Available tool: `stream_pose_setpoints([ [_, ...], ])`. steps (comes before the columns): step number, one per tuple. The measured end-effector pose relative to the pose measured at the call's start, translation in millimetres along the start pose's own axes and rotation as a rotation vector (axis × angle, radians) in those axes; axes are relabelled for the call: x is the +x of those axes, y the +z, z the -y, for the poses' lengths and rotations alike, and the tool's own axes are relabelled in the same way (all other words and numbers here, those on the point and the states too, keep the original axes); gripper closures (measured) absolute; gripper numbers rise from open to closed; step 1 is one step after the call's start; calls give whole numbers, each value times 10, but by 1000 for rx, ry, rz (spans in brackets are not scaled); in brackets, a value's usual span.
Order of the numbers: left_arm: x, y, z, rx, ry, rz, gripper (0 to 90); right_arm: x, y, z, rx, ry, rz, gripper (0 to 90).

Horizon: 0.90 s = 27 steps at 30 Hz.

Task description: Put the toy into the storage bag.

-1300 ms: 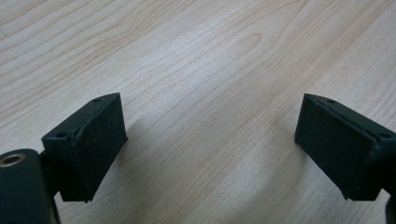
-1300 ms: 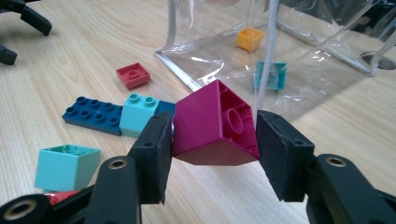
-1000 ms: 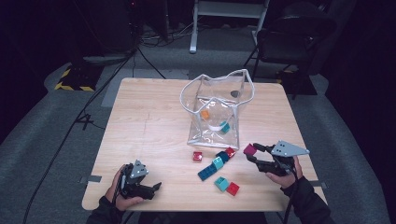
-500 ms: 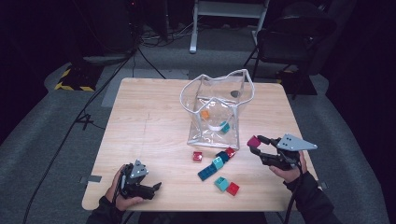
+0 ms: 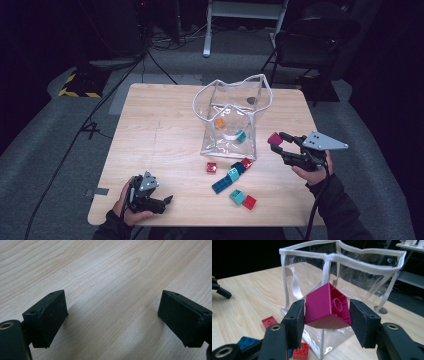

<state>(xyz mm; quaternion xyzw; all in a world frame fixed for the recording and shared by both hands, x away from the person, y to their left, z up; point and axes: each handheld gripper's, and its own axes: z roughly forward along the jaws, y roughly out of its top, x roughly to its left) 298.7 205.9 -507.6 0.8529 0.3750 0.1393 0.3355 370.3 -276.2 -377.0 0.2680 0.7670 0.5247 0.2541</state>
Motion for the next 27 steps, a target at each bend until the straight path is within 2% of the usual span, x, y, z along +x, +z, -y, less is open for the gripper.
stream_pose_setpoints([
  [12,1,0,0,0,1,-1,91,-51,-29,-340,-51,-24,33,475],
  [27,0,0,0,0,1,-1,91,-89,93,-639,-83,-45,56,476],
])
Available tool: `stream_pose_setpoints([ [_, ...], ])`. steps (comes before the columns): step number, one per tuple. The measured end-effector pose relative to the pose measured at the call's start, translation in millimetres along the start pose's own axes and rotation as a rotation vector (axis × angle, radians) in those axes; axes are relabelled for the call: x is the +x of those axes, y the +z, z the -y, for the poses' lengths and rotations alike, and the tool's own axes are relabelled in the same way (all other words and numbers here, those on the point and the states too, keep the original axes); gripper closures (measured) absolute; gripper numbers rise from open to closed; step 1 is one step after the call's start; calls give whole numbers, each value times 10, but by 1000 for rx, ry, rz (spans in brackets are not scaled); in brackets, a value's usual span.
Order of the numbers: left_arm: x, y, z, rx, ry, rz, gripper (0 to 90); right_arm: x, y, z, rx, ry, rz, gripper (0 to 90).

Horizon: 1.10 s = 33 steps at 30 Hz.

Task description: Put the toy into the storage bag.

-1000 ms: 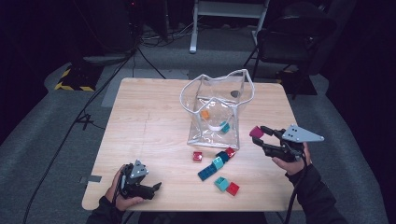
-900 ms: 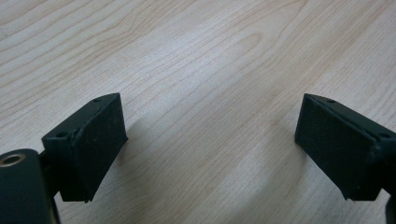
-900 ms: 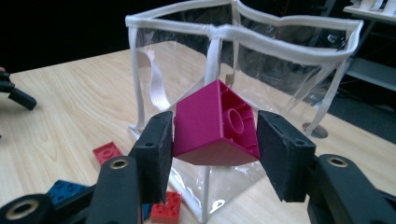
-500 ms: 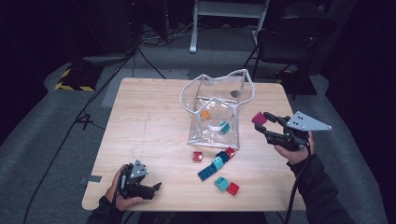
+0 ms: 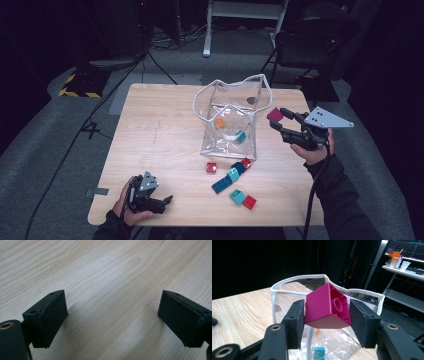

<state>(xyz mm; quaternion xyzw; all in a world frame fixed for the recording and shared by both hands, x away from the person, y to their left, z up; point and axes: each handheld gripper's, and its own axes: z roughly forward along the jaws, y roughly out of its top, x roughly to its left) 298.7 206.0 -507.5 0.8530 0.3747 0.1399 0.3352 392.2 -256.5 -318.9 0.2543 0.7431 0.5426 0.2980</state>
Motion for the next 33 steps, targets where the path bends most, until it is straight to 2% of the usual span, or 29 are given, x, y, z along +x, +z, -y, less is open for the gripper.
stream_pose_setpoints([
  [23,-4,0,1,-1,-3,0,92,-40,363,-225,2,17,17,475],
  [33,-3,-1,0,0,-1,0,92,-25,579,-256,29,20,23,475],
])
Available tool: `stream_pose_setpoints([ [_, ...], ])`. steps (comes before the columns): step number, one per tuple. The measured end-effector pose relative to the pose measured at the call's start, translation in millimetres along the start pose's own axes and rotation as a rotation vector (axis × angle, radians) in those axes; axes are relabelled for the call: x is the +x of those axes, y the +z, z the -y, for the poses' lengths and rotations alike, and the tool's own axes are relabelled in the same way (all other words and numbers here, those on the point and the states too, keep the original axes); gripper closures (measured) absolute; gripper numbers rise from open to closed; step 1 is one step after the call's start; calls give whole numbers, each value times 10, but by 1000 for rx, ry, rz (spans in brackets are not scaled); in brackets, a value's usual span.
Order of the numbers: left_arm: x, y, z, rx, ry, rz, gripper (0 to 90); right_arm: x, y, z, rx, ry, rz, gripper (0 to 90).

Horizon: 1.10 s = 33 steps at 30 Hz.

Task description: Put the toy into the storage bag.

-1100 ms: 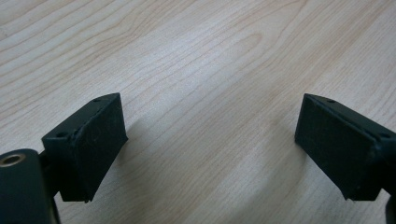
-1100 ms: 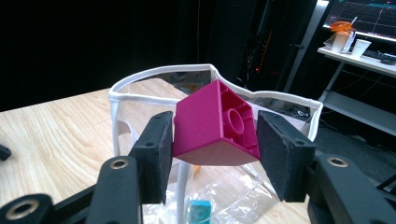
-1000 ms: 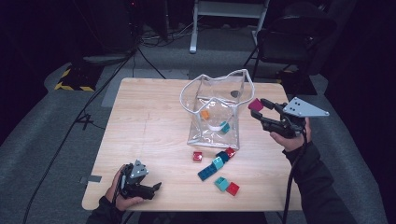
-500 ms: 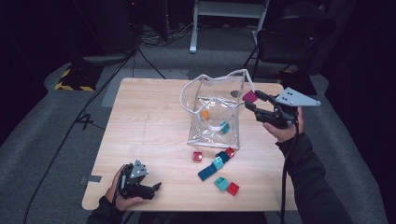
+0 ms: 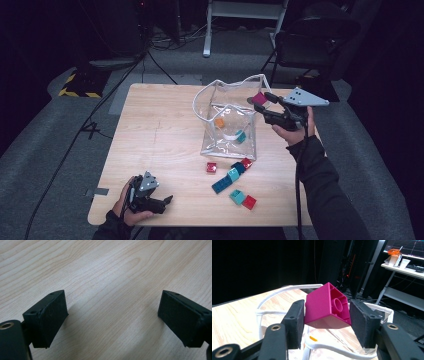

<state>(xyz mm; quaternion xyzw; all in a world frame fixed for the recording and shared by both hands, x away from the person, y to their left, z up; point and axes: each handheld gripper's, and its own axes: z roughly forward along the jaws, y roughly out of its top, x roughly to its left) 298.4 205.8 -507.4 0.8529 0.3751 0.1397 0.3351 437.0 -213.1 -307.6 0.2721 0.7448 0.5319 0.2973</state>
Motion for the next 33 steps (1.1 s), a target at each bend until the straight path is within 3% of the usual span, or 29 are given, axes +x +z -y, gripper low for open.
stream_pose_setpoints([
  [13,0,0,0,-1,2,-1,92,1,191,27,32,20,5,473],
  [33,0,0,0,-1,2,-1,92,21,346,82,88,6,10,473],
])
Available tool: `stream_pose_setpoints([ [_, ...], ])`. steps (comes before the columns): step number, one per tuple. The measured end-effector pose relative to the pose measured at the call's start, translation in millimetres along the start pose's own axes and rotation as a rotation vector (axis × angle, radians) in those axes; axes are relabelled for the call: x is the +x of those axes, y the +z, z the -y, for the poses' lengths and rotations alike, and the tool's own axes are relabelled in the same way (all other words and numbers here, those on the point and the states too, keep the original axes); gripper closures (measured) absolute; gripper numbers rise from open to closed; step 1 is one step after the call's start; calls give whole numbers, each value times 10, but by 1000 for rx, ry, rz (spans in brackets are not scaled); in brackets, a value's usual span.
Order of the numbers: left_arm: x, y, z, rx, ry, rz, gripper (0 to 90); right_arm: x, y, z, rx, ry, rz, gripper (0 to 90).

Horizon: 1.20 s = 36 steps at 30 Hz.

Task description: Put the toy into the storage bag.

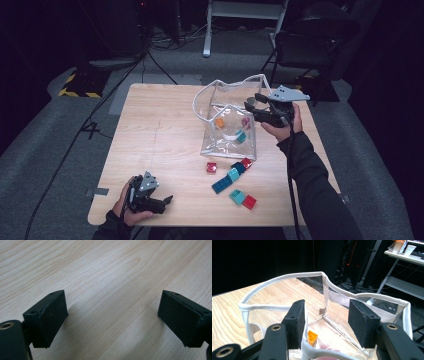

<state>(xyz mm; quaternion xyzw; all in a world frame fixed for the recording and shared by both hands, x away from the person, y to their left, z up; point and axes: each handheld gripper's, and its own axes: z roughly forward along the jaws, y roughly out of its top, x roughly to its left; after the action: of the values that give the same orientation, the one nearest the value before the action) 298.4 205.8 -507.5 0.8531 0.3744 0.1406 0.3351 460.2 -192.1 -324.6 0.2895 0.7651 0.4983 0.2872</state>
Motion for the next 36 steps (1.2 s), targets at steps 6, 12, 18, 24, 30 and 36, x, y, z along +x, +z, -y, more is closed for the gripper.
stream_pose_setpoints([
  [6,-1,0,0,0,-1,0,93,-1,13,5,1,5,-2,474],
  [12,-1,-1,1,0,-1,1,93,4,-32,2,-12,4,-3,469],
  [18,1,-3,2,0,1,1,93,2,-190,0,-31,-2,-12,466],
  [24,1,-3,2,0,0,2,93,5,-382,17,-55,-10,-23,464],
  [30,1,-3,2,1,0,2,93,26,-549,97,-65,-21,-33,463],
  [36,1,-3,2,1,0,1,93,70,-676,203,-63,-34,-48,463],
])
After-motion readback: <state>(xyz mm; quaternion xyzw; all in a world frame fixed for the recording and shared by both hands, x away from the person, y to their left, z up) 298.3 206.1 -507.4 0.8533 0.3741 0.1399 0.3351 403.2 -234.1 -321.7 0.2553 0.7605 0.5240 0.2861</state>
